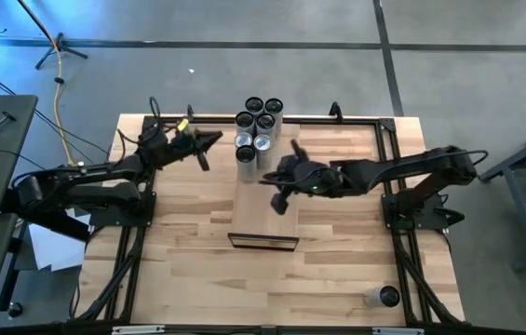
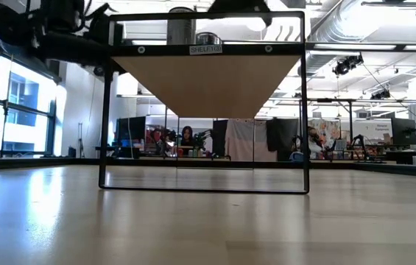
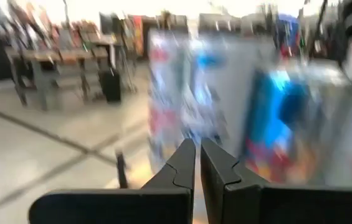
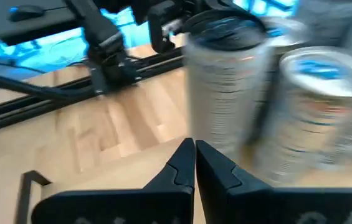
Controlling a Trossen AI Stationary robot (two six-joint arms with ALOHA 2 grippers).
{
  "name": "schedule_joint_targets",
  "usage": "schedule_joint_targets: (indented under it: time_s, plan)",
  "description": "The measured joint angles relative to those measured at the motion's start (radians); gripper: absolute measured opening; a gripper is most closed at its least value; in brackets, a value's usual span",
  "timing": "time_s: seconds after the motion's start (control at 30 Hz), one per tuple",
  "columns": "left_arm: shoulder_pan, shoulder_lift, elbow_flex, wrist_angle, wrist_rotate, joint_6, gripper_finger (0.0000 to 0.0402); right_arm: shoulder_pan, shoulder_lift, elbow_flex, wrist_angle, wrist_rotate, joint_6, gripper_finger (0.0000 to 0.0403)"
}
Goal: Place canned beverage on shelf
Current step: Adjust the soda cans on the shelf
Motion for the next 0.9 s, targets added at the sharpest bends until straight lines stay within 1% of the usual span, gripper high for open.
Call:
schedule_joint_targets:
  time_s: [0.07, 0.17, 0.3, 0.53, 0.9]
  plan:
    - [0.017, 0.059, 0.001, 0.118, -0.001, -0.022, 0.0, 0.003, -0.032, 0.0, -0.039, 0.043, 0.001, 0.0]
    - [0.033, 0.141, 0.005, 0.211, -0.001, -0.058, 0.0, 0.003, -0.066, 0.0, -0.063, 0.074, 0.011, 0.0]
    - [0.04, 0.216, 0.037, 0.221, 0.0, -0.093, 0.0, 0.003, -0.081, 0.0, -0.053, 0.084, 0.023, 0.0]
    - [0.028, 0.291, 0.107, 0.225, 0.002, -0.095, 0.0, 0.003, -0.072, 0.0, -0.056, 0.084, 0.03, 0.0]
    - [-0.013, 0.313, 0.124, 0.225, -0.01, -0.111, 0.0, 0.003, -0.078, 0.0, -0.053, 0.094, 0.012, 0.0]
